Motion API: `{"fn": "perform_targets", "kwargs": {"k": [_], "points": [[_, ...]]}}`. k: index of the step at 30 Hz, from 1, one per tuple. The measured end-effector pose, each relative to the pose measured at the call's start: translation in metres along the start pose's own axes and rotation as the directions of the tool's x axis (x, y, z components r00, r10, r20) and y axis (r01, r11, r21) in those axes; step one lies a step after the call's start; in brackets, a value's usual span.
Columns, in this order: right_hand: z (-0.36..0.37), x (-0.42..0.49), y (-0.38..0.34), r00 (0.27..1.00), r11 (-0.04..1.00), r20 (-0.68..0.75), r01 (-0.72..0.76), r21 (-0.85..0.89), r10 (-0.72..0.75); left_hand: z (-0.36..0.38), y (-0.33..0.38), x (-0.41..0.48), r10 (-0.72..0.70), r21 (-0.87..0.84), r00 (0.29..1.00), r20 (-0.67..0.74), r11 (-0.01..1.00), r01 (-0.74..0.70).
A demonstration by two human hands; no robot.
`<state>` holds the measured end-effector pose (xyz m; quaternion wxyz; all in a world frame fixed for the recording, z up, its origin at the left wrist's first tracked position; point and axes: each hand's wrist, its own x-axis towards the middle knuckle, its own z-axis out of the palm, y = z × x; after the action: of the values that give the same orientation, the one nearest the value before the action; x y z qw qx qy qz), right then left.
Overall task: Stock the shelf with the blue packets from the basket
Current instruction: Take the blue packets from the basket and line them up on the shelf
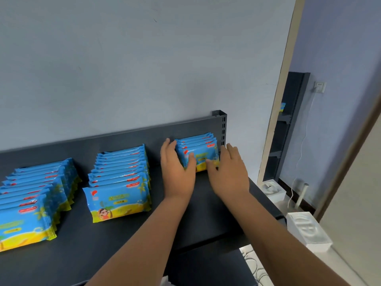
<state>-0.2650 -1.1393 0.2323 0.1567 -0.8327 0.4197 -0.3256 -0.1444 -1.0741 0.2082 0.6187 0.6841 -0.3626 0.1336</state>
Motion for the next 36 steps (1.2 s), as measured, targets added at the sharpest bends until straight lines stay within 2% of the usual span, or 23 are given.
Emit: {"fn": "perform_targets", "kwargs": {"k": [3, 6, 10, 14, 21, 24, 27, 32, 36], "points": [[-0.015, -0.026, 0.004, 0.998, 0.999, -0.057, 0.036, 0.04, -0.034, -0.002, 0.017, -0.012, 0.175, 0.248, 0.977, 0.124, 0.948, -0.202], [-0.029, -0.047, 0.008, 0.994, 0.997, -0.096, 0.057, 0.06, -0.051, -0.012, 0.04, -0.023, 0.224, 0.459, 0.944, 0.242, 0.831, -0.315], [-0.044, -0.066, 0.008, 0.986, 0.99, -0.13, 0.115, 0.076, -0.105, -0.044, 0.073, -0.037, 0.215, 0.627, 0.957, 0.193, 0.724, -0.289], [-0.049, -0.079, -0.009, 0.979, 0.975, -0.109, 0.187, 0.116, -0.175, -0.076, 0.087, -0.055, 0.206, 0.692, 0.97, 0.127, 0.682, -0.236], [-0.025, -0.11, -0.06, 0.926, 0.913, -0.035, 0.378, 0.153, -0.377, -0.141, 0.079, -0.092, 0.072, 0.774, 0.997, -0.037, 0.633, -0.017], [-0.002, -0.133, -0.087, 0.871, 0.861, 0.051, 0.473, 0.188, -0.489, -0.183, 0.069, -0.115, -0.053, 0.811, 0.991, -0.12, 0.57, 0.128], [0.024, -0.168, -0.116, 0.794, 0.8, 0.151, 0.547, 0.245, -0.589, -0.229, 0.057, -0.14, -0.136, 0.83, 0.965, -0.223, 0.493, 0.261], [0.056, -0.237, -0.177, 0.666, 0.7, 0.227, 0.639, 0.318, -0.711, -0.316, 0.043, -0.183, -0.237, 0.834, 0.891, -0.388, 0.322, 0.449], [0.077, -0.3, -0.226, 0.554, 0.6, 0.234, 0.707, 0.374, -0.799, -0.385, 0.037, -0.216, -0.269, 0.778, 0.817, -0.511, 0.26, 0.572]]}}
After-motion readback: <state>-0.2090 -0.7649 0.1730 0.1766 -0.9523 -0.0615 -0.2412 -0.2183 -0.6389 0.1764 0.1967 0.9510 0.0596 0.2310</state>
